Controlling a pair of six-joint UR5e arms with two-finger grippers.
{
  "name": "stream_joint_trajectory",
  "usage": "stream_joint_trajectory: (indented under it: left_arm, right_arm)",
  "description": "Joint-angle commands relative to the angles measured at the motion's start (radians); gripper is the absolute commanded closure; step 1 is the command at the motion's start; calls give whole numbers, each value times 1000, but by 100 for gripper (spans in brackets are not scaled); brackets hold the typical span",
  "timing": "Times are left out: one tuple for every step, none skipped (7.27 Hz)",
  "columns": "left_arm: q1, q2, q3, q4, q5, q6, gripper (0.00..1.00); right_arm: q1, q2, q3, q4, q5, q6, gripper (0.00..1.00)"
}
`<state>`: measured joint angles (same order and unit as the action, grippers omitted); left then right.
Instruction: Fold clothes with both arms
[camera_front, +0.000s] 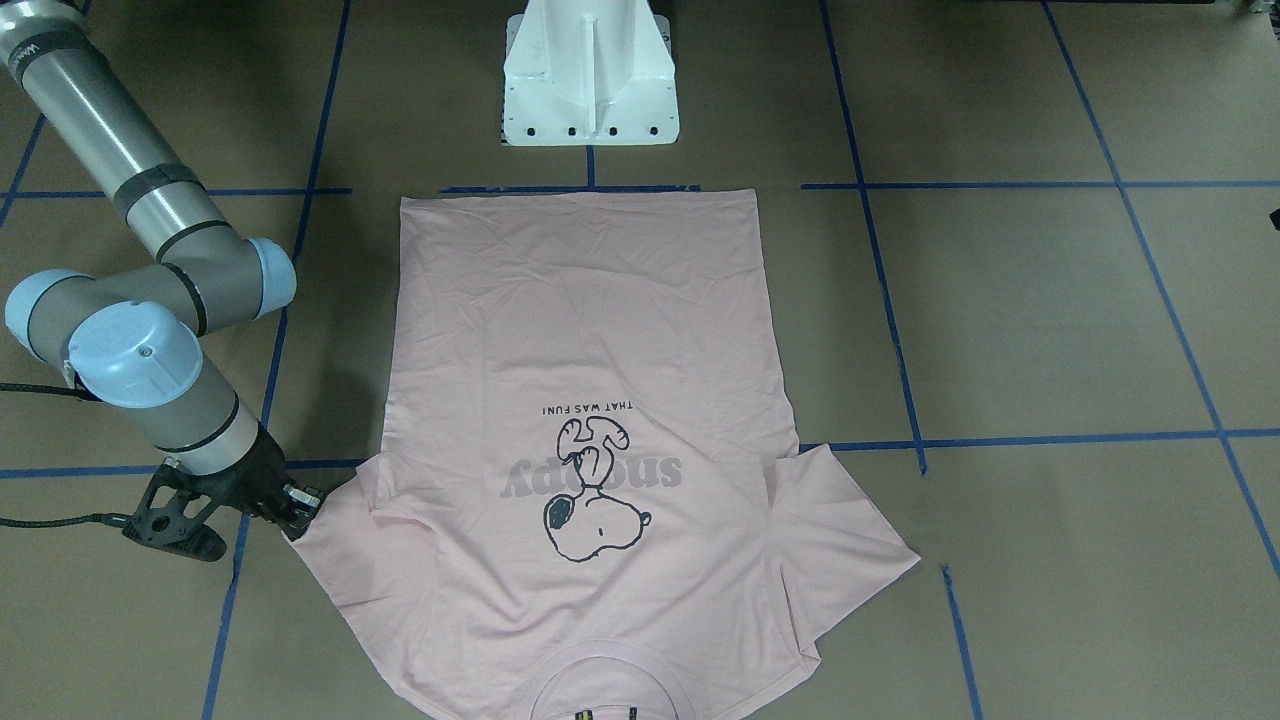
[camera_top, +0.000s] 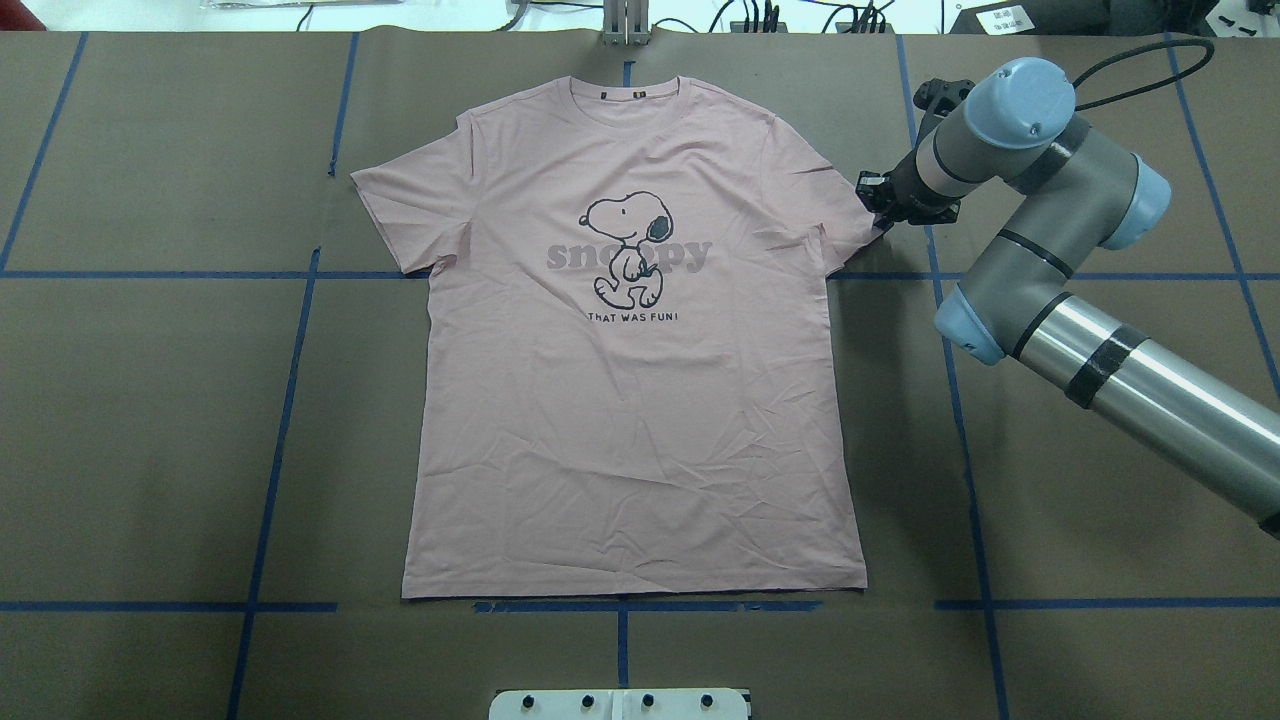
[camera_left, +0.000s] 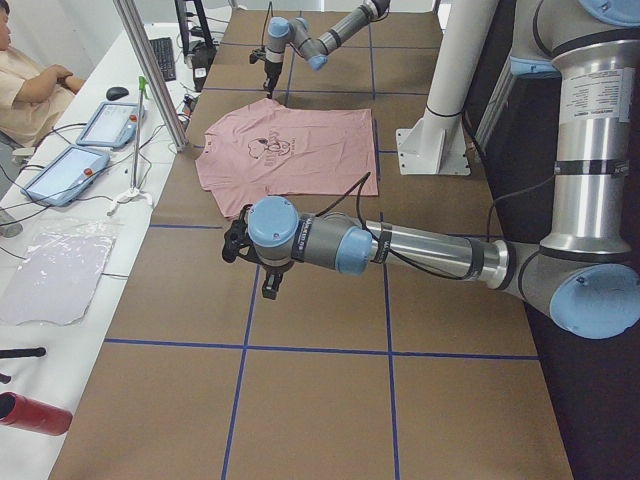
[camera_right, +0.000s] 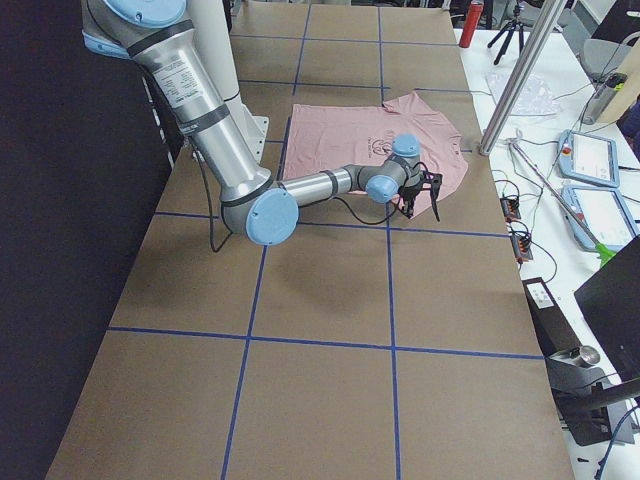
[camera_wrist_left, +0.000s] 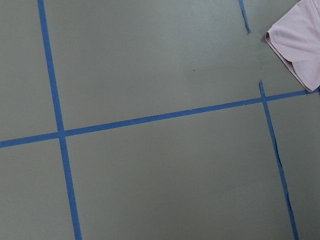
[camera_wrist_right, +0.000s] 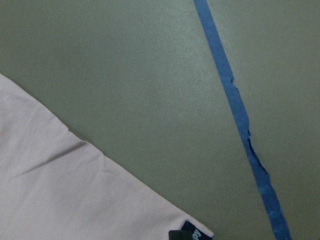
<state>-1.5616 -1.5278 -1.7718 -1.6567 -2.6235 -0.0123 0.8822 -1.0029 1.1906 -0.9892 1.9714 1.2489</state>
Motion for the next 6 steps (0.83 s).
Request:
stream_joint_trajectory:
  left_arm:
    - [0,0,0,0,-1,0,0]
    - [0,0,0,0,-4,0,0]
    - [0,2,-1,0,-6,0,0]
    - [-2,0,-1,0,-6,0,0]
    - [-2,2,-3,0,-6,-2,0]
    - [-2,2,-3,0,-7,-2,0]
  right_arm:
    - [3,-3,3,1,0,-5,100]
    - [3,-5,3,0,-2,-6,84]
    - [1,-5,1,0,-34,-5,39]
    - [-3,-5,0,-2,-46,-5,37]
    - [-5,-5,0,-2,-46,-5,37]
    - [-5,-6,0,-3,-46,-5,37]
